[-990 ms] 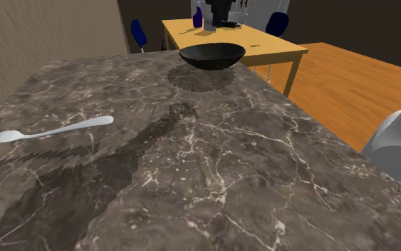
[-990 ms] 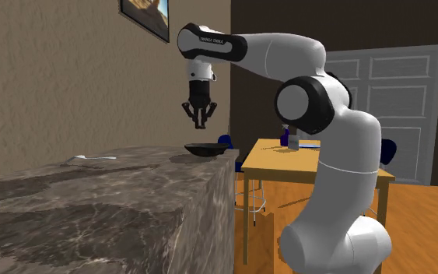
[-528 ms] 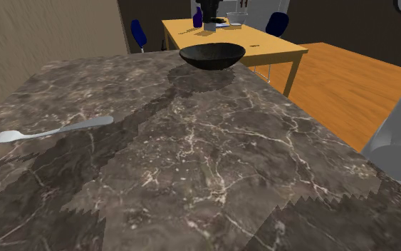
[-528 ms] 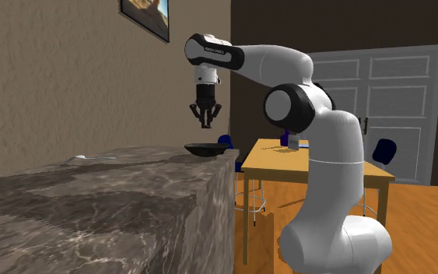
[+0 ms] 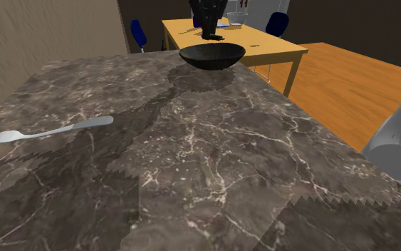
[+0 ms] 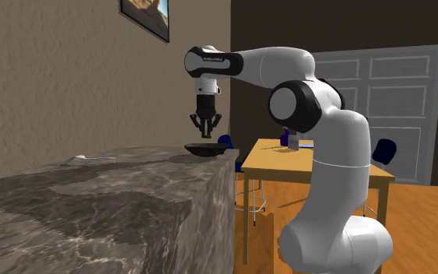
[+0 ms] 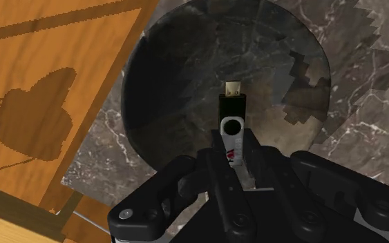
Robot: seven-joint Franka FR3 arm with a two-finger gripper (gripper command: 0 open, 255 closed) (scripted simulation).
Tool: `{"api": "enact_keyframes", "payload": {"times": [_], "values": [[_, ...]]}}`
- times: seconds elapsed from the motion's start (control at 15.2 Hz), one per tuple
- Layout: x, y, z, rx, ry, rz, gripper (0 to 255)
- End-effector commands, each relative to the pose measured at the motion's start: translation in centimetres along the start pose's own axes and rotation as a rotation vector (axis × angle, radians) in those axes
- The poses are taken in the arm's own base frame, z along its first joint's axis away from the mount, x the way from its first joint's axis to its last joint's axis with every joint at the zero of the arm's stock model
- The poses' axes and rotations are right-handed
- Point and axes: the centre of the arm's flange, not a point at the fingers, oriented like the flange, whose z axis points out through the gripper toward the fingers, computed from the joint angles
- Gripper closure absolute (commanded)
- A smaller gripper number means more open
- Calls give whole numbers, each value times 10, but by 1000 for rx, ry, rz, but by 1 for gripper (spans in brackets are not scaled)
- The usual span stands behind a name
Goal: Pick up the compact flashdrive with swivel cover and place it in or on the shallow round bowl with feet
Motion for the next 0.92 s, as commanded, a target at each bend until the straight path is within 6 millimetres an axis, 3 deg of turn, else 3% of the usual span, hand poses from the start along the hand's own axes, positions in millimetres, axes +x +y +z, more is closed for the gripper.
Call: {"api": "enact_keyframes", "payload": {"times": [0.0,0.26,0.73,0.79,0.86], "values": [[-1,0,12,0,0,0,255],[-2,0,30,0,0,0,255],[-2,0,30,0,0,0,255],[-2,0,30,0,0,0,0],[-2,0,30,0,0,0,0]]}}
